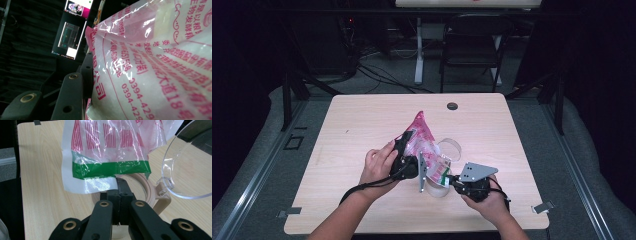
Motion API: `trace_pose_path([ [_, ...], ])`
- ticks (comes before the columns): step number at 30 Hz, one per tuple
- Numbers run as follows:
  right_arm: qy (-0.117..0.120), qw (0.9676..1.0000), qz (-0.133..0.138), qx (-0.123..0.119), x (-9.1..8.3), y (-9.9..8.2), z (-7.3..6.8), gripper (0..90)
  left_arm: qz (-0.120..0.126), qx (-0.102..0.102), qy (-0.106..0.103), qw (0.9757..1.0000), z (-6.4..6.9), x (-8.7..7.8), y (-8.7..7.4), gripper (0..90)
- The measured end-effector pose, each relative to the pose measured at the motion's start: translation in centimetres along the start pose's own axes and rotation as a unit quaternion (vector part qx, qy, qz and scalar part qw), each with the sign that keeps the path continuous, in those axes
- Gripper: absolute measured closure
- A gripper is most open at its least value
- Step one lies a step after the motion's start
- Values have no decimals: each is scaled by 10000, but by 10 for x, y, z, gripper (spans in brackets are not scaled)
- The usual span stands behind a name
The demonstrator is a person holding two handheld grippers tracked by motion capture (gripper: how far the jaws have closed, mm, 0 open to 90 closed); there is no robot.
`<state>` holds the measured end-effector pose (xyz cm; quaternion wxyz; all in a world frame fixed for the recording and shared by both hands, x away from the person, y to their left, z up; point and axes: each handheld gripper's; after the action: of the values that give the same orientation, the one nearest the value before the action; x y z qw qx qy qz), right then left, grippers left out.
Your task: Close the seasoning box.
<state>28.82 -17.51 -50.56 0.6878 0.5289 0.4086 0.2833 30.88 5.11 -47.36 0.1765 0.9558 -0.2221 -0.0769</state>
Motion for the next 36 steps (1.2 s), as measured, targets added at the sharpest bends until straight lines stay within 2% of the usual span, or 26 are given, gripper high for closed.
trace_pose_path([
  [36, -3, 10000, -36, -1, 0, -1, 1, 900, -6, 39, 12, 10000, -1, 0, 2, 602],
])
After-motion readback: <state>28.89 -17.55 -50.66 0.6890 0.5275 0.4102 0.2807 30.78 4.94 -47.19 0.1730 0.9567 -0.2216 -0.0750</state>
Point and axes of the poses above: each handheld gripper's, and its own axes: x roughly forward along the jaws, y roughly out of its top, z roughly to its right, and after that the axes turned 15 degrees about z, right-handed
